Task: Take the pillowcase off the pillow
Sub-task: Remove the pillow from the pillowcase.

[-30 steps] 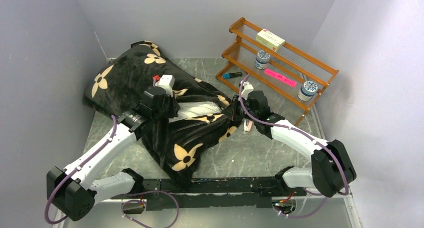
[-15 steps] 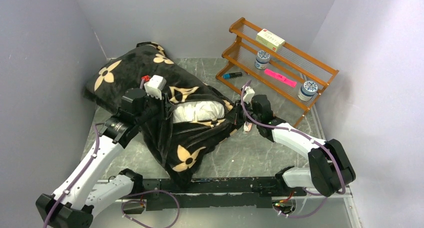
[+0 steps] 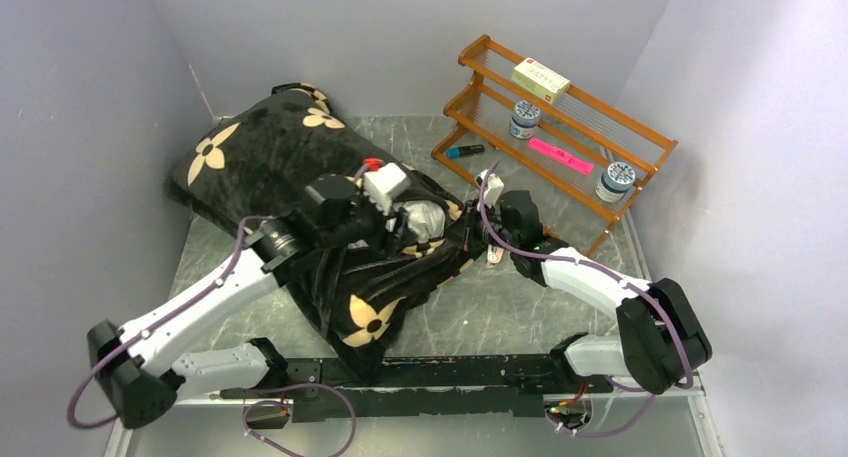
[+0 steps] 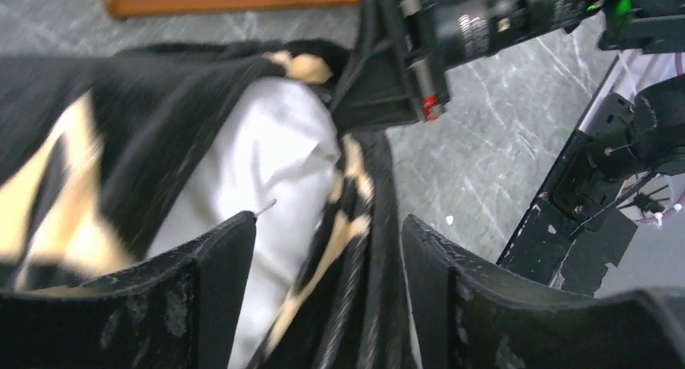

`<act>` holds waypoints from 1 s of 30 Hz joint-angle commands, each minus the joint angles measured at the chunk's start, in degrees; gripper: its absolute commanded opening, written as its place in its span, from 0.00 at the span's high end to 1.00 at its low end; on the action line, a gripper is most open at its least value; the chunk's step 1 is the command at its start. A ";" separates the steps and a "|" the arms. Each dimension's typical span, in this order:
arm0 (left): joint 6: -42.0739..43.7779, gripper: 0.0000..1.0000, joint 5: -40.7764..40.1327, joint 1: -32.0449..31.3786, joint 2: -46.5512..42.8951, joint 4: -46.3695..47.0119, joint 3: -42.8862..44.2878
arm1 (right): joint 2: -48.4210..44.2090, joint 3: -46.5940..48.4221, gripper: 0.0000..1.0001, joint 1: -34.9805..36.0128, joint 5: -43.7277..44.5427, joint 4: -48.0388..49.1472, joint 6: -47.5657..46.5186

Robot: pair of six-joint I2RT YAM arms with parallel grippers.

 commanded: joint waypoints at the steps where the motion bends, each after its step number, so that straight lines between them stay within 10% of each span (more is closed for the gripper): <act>1: 7.95 0.26 -8.53 -7.24 7.12 1.53 8.58 | -1.36 1.56 1.00 1.62 -3.26 0.62 0.41; 13: 17.38 0.03 -13.11 -9.77 15.10 6.29 11.46 | -1.90 1.60 1.00 2.77 -2.31 0.14 -0.16; 30: 25.03 0.08 -14.35 -9.79 27.51 -1.35 17.86 | -3.86 1.42 1.00 3.08 -0.40 -1.27 -0.90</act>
